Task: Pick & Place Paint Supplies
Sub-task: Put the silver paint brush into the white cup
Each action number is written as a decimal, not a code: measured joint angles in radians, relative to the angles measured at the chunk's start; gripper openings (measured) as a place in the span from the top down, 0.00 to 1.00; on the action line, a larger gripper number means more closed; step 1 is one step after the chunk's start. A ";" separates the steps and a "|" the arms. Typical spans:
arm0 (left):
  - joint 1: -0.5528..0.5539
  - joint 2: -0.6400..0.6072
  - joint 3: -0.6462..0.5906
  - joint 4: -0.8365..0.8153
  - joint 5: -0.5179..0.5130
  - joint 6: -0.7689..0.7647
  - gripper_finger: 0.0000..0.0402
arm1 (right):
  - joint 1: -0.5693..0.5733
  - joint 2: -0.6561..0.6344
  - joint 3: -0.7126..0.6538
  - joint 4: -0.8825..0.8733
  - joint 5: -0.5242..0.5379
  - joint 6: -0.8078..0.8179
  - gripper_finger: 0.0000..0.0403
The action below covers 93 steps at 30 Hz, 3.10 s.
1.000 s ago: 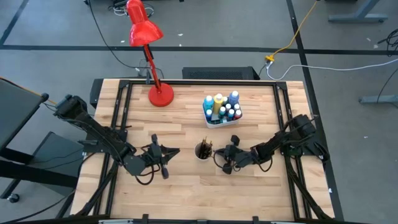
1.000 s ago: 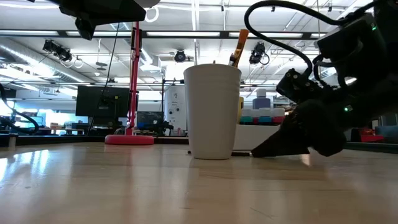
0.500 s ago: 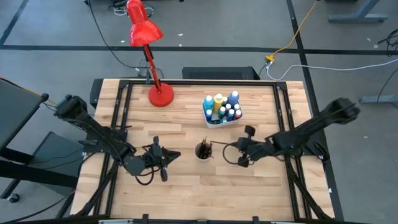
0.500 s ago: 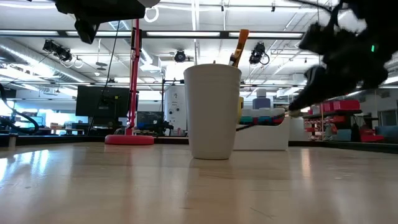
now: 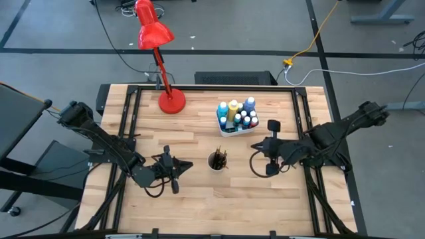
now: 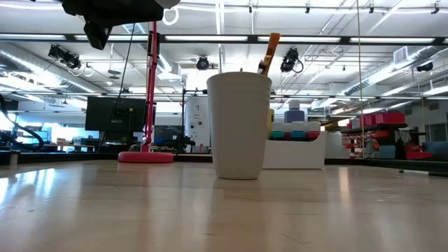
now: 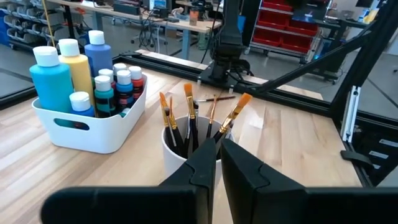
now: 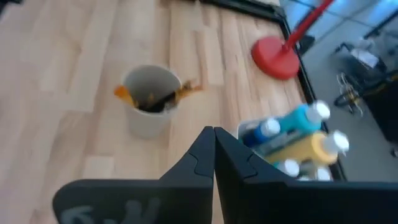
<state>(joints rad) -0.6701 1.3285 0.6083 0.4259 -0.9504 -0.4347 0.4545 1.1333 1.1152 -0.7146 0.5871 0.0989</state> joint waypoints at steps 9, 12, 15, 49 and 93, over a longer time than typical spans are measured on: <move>0.000 0.000 0.000 -0.004 0.005 -0.019 0.92 | 0.000 0.071 0.017 -0.057 -0.151 0.105 0.99; 0.000 0.000 0.000 -0.003 0.005 -0.023 0.92 | -0.022 0.095 0.017 -0.119 -0.140 0.209 0.96; 0.000 0.000 0.000 -0.002 0.004 -0.026 0.92 | -0.052 0.117 0.017 -0.290 -0.127 0.378 0.90; 0.043 0.000 0.000 -0.001 0.005 0.050 0.92 | -0.543 0.128 -0.640 -0.167 -0.536 0.842 0.62; 0.043 0.000 0.000 -0.002 0.012 0.049 0.92 | -0.398 0.135 -0.377 0.237 -0.563 0.407 0.99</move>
<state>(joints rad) -0.6266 1.3281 0.6079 0.4244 -0.9386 -0.3855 0.0568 1.2687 0.7380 -0.4776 0.0239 0.5059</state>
